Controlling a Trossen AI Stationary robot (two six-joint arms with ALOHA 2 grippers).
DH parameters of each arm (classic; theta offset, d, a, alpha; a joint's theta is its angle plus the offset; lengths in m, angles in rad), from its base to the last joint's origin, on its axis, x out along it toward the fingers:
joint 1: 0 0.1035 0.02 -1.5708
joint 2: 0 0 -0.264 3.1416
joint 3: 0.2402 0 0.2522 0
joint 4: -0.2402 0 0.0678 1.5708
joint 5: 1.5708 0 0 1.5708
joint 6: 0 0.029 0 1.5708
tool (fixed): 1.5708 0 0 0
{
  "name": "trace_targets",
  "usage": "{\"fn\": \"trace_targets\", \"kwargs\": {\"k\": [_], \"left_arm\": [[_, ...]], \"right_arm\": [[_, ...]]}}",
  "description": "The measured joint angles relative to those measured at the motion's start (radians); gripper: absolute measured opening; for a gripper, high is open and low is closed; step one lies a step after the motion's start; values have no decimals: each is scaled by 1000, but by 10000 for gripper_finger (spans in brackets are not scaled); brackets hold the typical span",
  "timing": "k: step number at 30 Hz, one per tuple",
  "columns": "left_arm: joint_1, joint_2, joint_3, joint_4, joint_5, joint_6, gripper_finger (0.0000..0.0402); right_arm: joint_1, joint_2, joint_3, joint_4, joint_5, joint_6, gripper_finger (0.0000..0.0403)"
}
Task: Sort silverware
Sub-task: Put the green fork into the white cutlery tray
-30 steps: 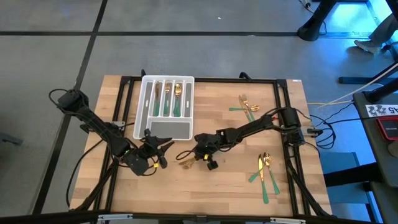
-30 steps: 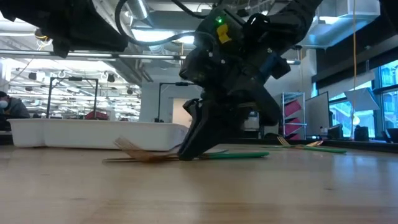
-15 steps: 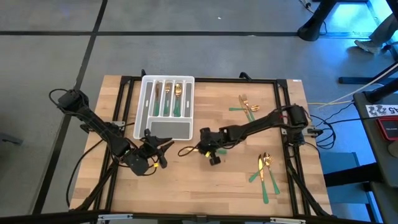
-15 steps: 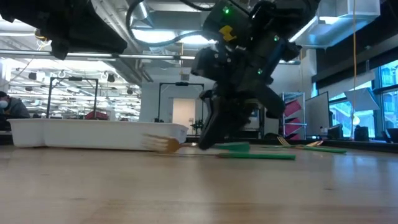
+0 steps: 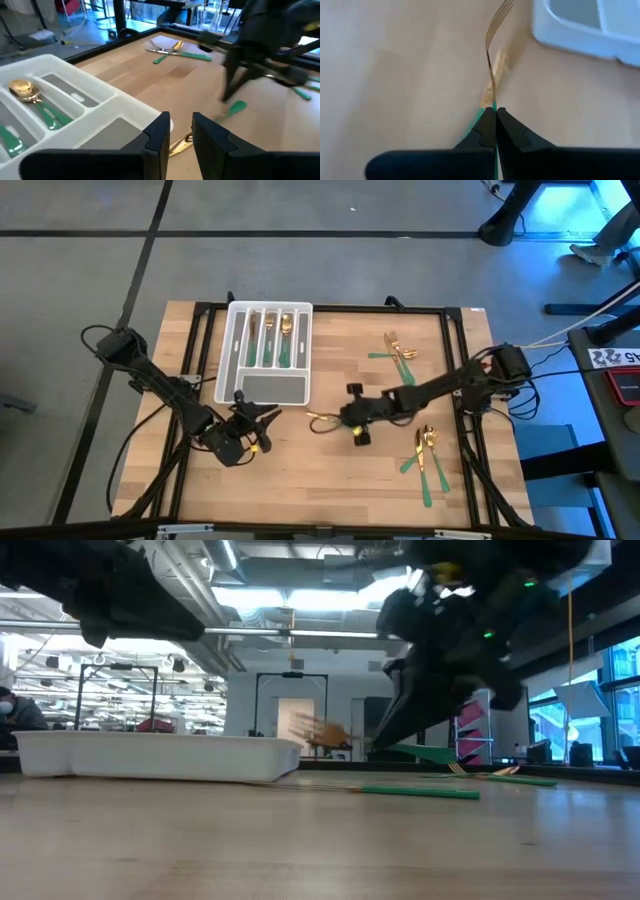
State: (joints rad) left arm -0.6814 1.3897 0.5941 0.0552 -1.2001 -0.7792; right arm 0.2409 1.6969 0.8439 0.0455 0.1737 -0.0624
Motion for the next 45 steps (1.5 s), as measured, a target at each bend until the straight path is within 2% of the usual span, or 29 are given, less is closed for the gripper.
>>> {"fn": "trace_targets", "kwargs": {"k": [4,9,11,14,18,21,23,28,31,34,39,45], "left_arm": [[2,84,0,132,-78,105,69],[0,233,0,441,-79,322,69],[12,298,0,574,-79,354,69],[51,393,0,758,-65,339,70],[131,500,0,1006,108,403,90],[192,553,16,1204,279,508,129],[222,565,28,1303,349,583,161],[255,552,39,1419,377,737,226],[269,548,39,1517,366,781,244],[280,548,40,1514,327,782,248],[289,548,40,1515,300,764,239],[289,548,40,1515,302,759,172]], "right_arm": [[83,11,-32,165,53,36,1],[171,17,-35,360,324,10,0],[188,13,-35,416,428,-21,0],[194,12,-35,493,527,-67,0],[188,12,-35,543,559,-85,0],[184,12,-35,548,570,-100,0],[184,12,-35,547,577,-101,0],[184,12,-35,533,584,-103,0],[184,12,-35,537,587,-105,0],[184,12,-34,541,606,-110,0],[184,12,-34,543,619,-110,0],[183,12,-34,544,629,-102,0]]}}
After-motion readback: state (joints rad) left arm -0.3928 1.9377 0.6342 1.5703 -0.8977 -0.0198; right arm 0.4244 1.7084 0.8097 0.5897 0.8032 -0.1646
